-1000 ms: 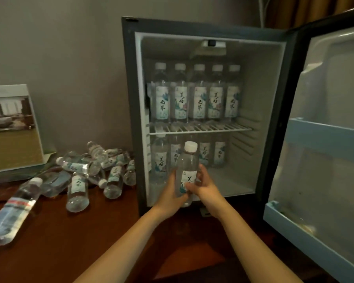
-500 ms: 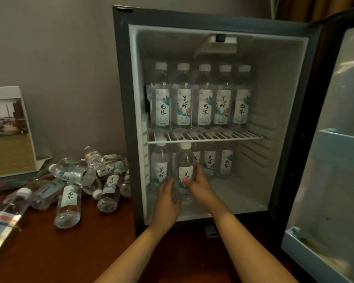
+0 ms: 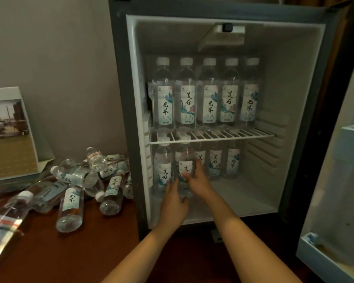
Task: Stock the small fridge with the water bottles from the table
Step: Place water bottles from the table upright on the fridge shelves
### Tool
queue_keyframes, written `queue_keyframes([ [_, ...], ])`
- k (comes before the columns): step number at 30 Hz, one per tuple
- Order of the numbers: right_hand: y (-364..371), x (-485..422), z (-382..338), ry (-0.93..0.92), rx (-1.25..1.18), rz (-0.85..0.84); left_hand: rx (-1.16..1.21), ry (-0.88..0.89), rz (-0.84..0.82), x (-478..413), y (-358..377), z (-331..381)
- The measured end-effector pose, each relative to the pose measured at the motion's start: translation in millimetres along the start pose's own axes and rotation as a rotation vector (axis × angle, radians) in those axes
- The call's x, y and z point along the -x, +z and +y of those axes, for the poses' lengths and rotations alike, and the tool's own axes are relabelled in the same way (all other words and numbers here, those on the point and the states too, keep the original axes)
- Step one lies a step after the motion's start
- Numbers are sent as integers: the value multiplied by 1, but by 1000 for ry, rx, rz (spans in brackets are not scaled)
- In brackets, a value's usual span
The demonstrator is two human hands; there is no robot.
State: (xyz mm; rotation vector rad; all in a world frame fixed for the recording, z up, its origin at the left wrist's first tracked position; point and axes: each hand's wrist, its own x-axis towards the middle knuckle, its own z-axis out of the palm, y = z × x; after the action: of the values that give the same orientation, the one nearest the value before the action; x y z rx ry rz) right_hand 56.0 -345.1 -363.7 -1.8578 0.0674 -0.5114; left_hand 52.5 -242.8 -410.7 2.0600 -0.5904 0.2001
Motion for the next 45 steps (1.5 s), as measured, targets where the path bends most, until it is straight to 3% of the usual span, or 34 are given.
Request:
queue_keyframes([
  [6, -2, 10, 4, 30, -21, -36, 5, -17, -42, 6, -5, 5],
  [11, 5, 45, 11, 185, 55, 212, 56, -2, -68, 29, -18, 13],
  [15, 19, 69, 2, 239, 2, 225, 86, 38, -60, 60, -44, 14],
  [20, 47, 106, -36, 210, -143, 68, 34, 136, 112, 96, -95, -8],
  [25, 92, 138, -65, 100, -202, -163, -99, 80, 339, 116, -159, -51],
  [29, 133, 143, -73, 119, -162, -293, -317, -86, 474, 127, -216, -84],
  [35, 198, 147, -69, 188, -55, -471, -660, -513, 414, 134, -281, -123],
  [39, 233, 149, -64, 153, 62, -550, -567, -659, 325, 130, -301, -140],
  [45, 268, 144, -62, 162, 21, -550, -402, -493, 518, 134, -292, -143],
])
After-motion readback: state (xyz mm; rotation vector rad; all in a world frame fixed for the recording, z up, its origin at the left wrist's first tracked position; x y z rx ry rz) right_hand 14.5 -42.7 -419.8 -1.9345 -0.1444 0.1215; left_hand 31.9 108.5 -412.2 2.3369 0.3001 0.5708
